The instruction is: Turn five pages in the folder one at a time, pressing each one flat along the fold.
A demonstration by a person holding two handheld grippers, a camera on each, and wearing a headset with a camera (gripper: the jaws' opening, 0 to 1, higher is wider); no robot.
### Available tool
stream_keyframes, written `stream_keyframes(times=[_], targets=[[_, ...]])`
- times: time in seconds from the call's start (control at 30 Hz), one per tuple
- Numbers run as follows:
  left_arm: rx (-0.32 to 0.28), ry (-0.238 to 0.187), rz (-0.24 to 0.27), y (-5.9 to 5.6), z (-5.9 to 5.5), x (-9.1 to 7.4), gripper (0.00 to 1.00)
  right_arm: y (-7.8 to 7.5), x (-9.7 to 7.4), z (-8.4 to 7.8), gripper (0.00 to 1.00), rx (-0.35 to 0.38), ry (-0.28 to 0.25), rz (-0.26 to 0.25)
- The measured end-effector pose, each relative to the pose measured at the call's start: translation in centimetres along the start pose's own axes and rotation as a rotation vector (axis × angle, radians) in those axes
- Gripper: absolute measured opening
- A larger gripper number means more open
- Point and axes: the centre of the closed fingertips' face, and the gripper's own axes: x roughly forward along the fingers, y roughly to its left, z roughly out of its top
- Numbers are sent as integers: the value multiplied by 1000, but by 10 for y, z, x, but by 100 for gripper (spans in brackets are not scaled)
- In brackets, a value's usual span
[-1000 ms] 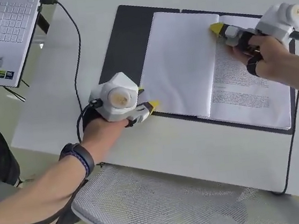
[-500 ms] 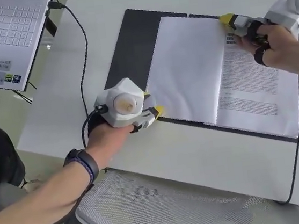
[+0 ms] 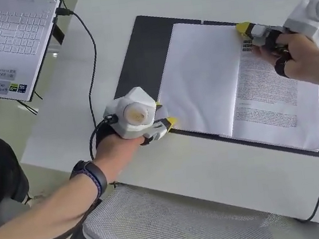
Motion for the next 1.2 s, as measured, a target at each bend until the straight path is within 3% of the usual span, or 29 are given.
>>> stream_keyframes(times=[0.27,0.67,0.83,0.97,1.2], targets=[[-2,-1,3,0,-1,1,29,8,-14,-20,0,25,-18,45],[-1,-4,-2,-3,1,-2,29,26,-30,-46,0,1,17,75],[0,-3,-3,-5,2,-4,29,25,-35,-52,0,9,21,100],[-8,-8,-2,-5,2,-4,29,38,-47,-73,0,3,35,117],[-10,-8,-2,-4,2,-4,29,44,-61,-102,0,-3,64,151]])
